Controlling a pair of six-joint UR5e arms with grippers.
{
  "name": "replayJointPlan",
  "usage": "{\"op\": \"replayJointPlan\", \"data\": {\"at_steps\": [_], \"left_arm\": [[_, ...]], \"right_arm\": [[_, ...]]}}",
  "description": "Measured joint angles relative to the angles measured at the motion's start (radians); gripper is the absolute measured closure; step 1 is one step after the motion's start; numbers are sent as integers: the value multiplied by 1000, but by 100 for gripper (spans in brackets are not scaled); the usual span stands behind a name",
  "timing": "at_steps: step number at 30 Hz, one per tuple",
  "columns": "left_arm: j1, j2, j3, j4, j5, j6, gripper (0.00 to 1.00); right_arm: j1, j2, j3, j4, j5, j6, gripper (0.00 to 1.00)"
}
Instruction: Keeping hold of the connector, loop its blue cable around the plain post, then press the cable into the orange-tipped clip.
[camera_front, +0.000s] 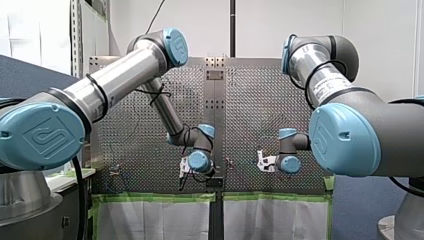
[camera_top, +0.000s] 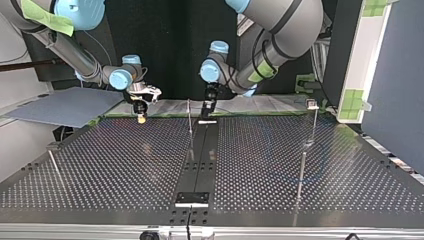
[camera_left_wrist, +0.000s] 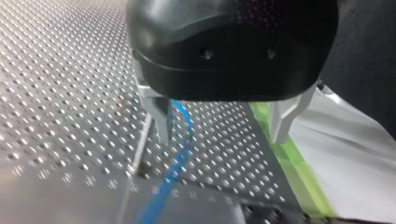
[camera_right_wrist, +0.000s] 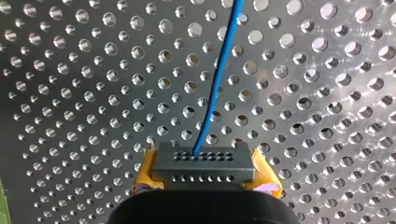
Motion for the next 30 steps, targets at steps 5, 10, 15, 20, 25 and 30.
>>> {"op": "replayJointPlan", "data": {"at_steps": [5,10,15,20,25,30], "left_arm": [[-21,24,-1,-6,-7,6,0],[-42,28,-12,-11,-9,14,0],[-66,29,-32,-8,-22,25,0],[-88,36,-36,-1,-32,27,0],[-101,46,-35,6,-32,27,0],[-109,48,-35,6,-34,25,0]], "right_arm": [[0,0,0,5,0,0,100],[0,0,0,7,0,0,100],[0,0,0,7,1,1,100],[0,0,0,7,0,2,100],[0,0,0,8,0,1,100],[0,0,0,8,-1,3,100]]}}
